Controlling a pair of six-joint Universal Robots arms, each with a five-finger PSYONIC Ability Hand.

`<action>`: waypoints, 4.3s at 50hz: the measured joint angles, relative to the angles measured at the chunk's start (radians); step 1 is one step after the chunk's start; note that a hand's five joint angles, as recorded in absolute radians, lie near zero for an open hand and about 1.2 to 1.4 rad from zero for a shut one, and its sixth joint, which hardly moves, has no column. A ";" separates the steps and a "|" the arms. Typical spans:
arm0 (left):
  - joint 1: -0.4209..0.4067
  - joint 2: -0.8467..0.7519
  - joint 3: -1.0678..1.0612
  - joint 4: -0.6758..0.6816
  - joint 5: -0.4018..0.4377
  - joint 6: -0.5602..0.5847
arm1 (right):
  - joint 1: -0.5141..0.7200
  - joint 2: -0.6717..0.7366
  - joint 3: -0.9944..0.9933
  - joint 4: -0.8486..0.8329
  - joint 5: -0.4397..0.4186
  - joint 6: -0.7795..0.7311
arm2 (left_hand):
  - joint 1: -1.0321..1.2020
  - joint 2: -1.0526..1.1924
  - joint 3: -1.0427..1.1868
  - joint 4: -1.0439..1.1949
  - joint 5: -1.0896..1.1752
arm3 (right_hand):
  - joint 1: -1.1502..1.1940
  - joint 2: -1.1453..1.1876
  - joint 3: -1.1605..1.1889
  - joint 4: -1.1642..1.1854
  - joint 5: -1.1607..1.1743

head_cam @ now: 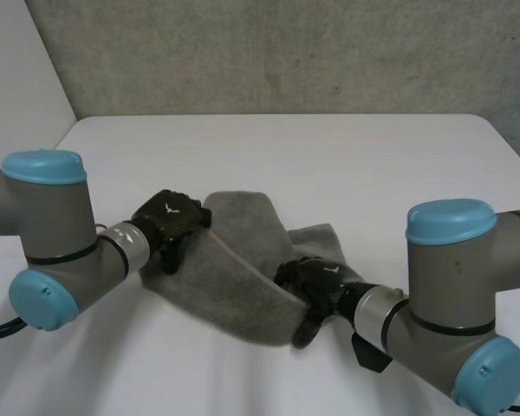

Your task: Fold the towel.

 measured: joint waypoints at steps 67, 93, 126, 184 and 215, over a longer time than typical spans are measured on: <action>-0.126 0.160 -0.222 0.430 -0.208 -0.347 | -0.130 -0.047 -0.102 -0.117 0.044 -0.520 | 0.177 0.182 0.186 0.187 0.184 | -0.046 -0.034 -0.052 -0.045 -0.092; -0.098 0.274 -0.264 0.346 -0.018 -0.341 | -0.386 -0.255 0.211 -0.120 -0.163 -0.258 | 0.050 0.057 0.057 0.054 0.055 | -0.053 -0.035 -0.055 -0.054 -0.064; -0.036 0.059 -0.186 0.247 0.037 -0.043 | -0.504 -0.247 0.333 -0.142 -0.192 -0.364 | 0.448 0.456 0.456 0.457 0.456 | -0.053 -0.035 -0.055 -0.054 -0.064; -0.019 0.460 -0.328 0.253 0.014 -0.205 | -0.192 -0.101 0.205 -0.316 0.004 -0.238 | 0.691 0.764 0.759 0.768 0.709 | 0.180 0.182 0.181 0.186 0.183; -0.004 0.510 -0.355 0.259 0.017 -0.220 | -0.179 0.027 0.041 -0.229 -0.098 -0.010 | 0.691 0.764 0.760 0.768 0.709 | 0.051 0.061 0.051 0.058 0.057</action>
